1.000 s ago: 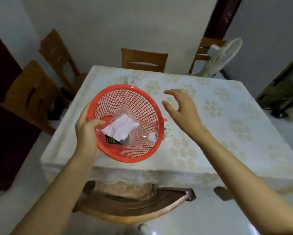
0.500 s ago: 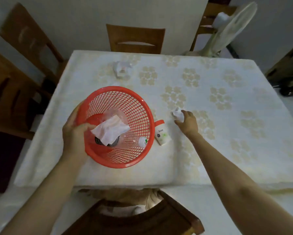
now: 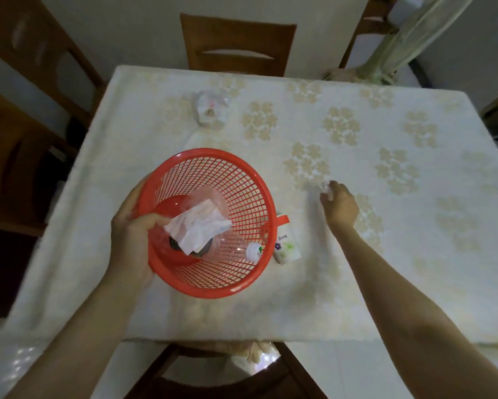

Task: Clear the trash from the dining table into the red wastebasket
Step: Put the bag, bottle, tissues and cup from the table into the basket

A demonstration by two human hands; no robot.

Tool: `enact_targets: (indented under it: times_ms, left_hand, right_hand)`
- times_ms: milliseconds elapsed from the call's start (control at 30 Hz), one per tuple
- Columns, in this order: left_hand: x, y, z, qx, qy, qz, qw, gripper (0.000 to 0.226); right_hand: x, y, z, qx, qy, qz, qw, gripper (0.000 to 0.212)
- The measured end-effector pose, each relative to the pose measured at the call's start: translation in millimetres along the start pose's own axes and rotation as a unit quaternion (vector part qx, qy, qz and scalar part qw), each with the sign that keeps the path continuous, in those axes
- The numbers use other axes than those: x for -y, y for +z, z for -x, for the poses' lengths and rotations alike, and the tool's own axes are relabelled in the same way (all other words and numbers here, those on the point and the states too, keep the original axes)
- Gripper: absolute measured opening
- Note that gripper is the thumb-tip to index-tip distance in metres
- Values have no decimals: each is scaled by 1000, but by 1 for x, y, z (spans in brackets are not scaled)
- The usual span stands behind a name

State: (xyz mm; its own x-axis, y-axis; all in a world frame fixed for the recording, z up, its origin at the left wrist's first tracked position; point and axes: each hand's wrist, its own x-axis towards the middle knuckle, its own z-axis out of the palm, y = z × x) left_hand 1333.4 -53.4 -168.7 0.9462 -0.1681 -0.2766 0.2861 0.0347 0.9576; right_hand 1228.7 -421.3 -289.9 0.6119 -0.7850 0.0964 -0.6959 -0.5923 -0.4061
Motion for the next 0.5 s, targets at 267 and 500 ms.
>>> enact_targets:
  times_ms: [267,500]
  left_hand:
    - [-35,21,7,51,21,59,997,68]
    - [-61,-20,23,146,-2,101,984,69]
  right_hand:
    - [91,-145,47,-101,-105,-291,946,20]
    - [204,-171,161,-41,-218,-240,945,24]
